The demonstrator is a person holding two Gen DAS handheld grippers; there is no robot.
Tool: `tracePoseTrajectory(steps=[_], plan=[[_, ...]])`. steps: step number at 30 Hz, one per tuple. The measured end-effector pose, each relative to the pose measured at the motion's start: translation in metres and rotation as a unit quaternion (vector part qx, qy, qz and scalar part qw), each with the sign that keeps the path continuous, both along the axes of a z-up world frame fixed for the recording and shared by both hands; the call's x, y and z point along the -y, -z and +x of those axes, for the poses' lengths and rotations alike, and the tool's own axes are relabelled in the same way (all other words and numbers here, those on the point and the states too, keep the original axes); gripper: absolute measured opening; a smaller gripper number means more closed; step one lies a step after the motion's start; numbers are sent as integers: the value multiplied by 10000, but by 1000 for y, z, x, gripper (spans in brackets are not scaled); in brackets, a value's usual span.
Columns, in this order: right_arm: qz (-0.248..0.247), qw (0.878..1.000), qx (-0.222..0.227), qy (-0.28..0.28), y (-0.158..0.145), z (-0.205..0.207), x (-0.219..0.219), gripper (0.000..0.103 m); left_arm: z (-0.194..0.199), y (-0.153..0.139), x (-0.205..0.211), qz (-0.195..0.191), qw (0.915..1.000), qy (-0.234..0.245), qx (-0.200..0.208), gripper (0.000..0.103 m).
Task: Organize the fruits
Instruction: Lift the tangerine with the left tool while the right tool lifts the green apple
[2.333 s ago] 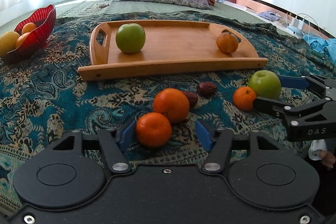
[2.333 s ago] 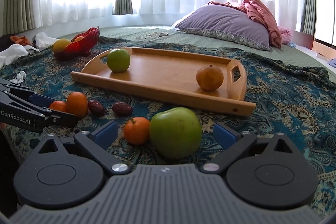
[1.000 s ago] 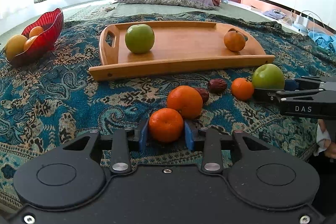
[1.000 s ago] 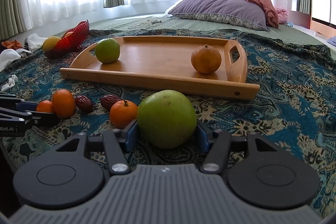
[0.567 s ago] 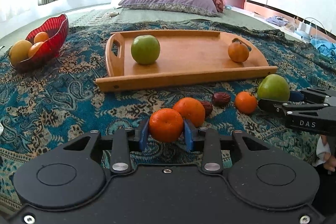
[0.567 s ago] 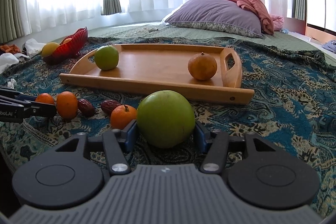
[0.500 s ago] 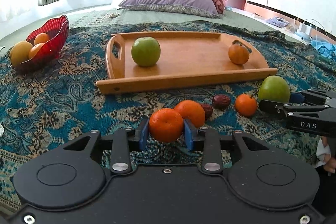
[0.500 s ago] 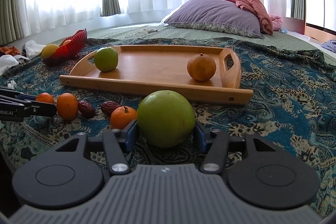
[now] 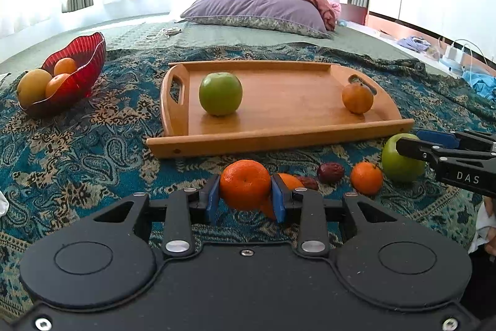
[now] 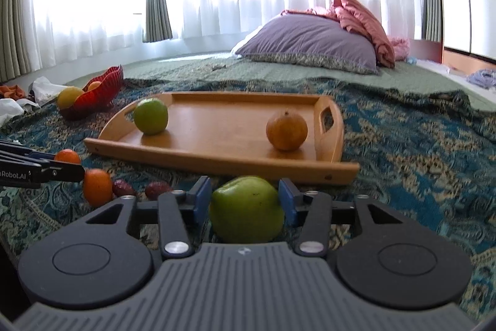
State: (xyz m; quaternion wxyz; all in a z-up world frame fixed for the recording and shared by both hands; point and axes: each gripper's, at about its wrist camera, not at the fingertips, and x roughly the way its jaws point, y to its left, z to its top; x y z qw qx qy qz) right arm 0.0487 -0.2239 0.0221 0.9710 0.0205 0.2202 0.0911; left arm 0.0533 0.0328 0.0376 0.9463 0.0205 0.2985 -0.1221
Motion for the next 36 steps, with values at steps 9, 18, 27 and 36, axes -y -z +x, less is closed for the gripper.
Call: tracePoseTrajectory(steps=[9,18,27,36], plan=[[-172,9998,-63,65,-1,3,-3,59,1,0,-1,-12,10000,-31,15,32],[354,9986,-400,16,6,11,8,71,1,1,0,-13,10000,-25,20,32],[436,9968,-659,-102,16,20,-1,73,7,1,1,-15,10000,-14,19,32],[594,9947,-831,-115,17,28,4,73,10,2,1,-54,10000,-56,18,32]])
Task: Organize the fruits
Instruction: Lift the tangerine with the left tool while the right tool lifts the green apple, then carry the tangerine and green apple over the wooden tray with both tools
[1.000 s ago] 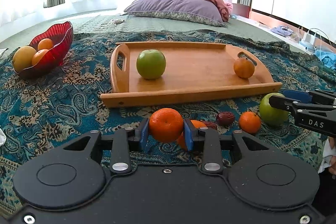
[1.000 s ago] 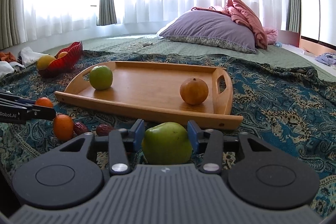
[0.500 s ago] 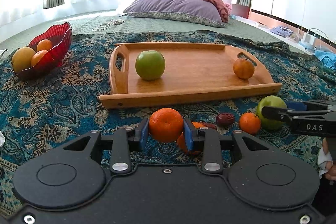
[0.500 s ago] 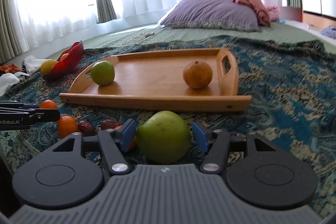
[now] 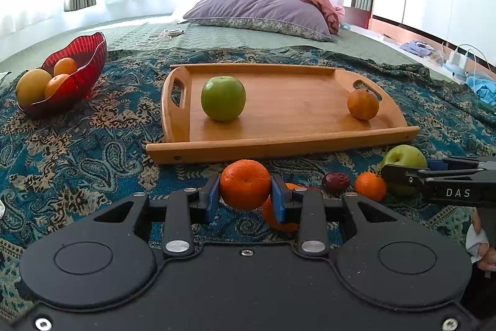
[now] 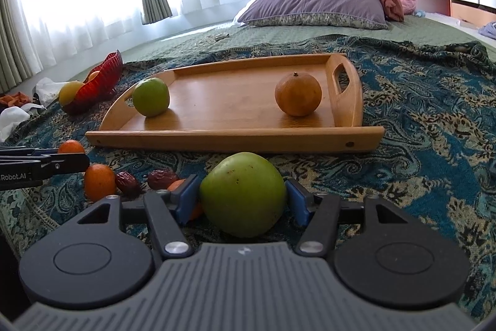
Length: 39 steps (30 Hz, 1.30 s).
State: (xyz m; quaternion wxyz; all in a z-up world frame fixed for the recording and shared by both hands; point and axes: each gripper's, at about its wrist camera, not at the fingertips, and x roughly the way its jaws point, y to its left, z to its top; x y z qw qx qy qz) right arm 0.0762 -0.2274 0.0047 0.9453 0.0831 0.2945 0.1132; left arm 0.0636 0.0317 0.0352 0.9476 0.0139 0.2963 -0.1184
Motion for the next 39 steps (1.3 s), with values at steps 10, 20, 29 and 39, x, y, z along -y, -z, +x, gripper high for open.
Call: tracePoseTrajectory(steps=[10,20,29,39], plan=[[160,9994,256,150,-10,-6,1,61,11,-7,3,-99,9999,22,54,32],[235,9980,480,341,-44,28,9,62,57,-41,5,-280,9991,-53,307,32],[112,9972,414,612,-68,90,20,62,141,-61,-3,-542,9985,-18,42,32],[43,9960,-3,893,-70,168,31,62,219,-36,-2,-552,9966,-301,-534,32]])
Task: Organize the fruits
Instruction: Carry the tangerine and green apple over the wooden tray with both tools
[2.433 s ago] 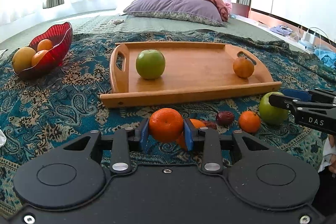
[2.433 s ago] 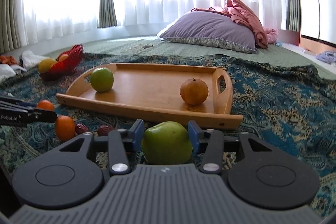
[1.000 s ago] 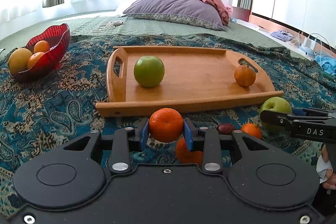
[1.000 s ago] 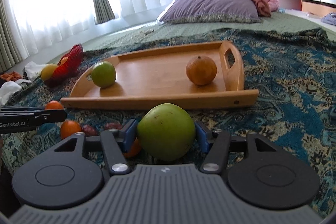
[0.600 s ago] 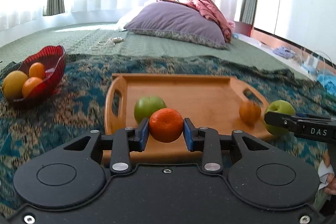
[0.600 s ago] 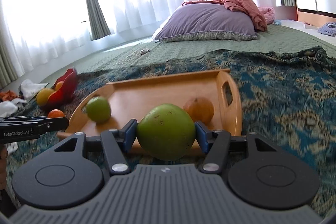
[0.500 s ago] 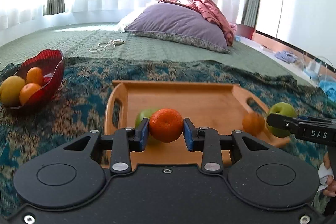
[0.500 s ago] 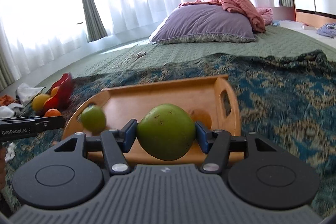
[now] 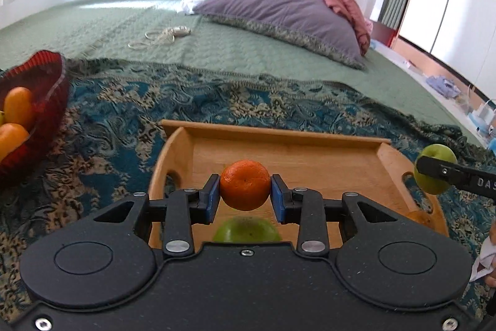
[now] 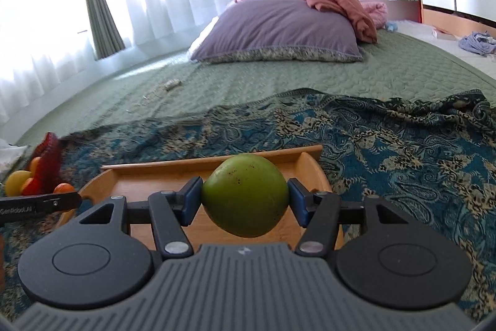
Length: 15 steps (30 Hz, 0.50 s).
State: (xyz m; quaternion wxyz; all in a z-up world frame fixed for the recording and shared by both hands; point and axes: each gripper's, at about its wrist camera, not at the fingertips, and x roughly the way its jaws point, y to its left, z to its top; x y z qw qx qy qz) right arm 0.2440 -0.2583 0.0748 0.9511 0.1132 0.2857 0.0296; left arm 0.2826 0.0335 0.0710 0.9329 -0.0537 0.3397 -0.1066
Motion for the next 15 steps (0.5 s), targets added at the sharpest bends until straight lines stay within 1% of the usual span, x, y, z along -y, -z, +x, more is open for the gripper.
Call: tracePoseTrajectory(steps=[5,15], plan=[[57,9993,-367,83,17,25,0,62,17,13,10,127,9998,7,-141,32],[-207,9979,-605,39,32,40,-13,62,30,26,12,275,9992,-49,-299,32]])
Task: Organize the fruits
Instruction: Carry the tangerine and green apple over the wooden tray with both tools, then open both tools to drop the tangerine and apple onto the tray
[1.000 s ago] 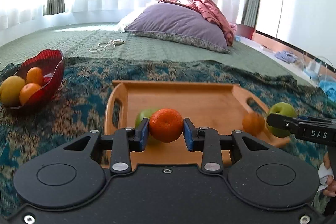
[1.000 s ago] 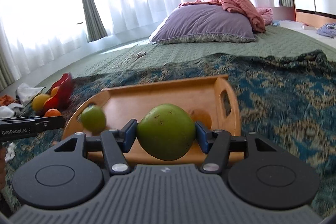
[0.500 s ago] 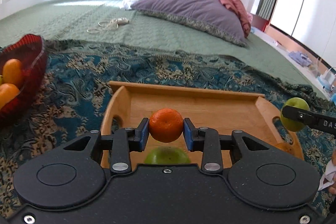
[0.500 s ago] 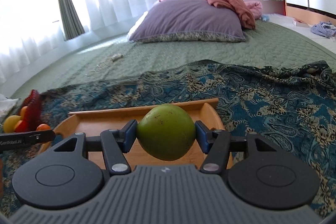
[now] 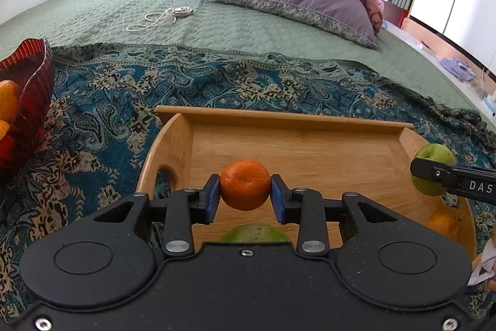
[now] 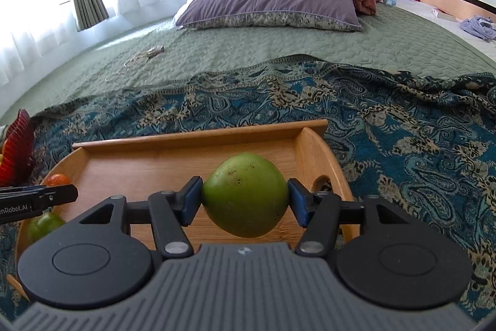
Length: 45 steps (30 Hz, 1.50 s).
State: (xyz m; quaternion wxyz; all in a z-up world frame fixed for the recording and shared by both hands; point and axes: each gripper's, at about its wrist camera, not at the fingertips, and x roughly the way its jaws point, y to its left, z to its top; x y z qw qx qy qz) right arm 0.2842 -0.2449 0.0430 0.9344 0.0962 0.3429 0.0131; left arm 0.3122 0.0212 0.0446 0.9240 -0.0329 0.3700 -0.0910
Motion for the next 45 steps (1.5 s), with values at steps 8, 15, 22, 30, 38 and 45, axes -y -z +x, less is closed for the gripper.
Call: tracePoseTrajectory(steps=[8,15,22,30,38,45], plan=[[-136,9999,-96,-7,5,4,-6,62,5,5,-4,56,9999,-58,-62,32],[-199,9997,-166,8,9,6,-7,62,8,10,-5,97,9999,-82,-110,32],[-256,9995,-189,1,14,7,-9,62,8,11,-5,98,9998,-91,-114,32],[-206,9996,-174,25,15,7,-7,63,11,13,-7,104,9997,-137,-172,33],[-276,9993,240,14,0,-7,-7,81,-11,-5,-12,178,9997,-146,95,54],[-281,9971,672,-204,-16,-36,-10,88,-51,-23,-20,114,9989,-97,437,74]])
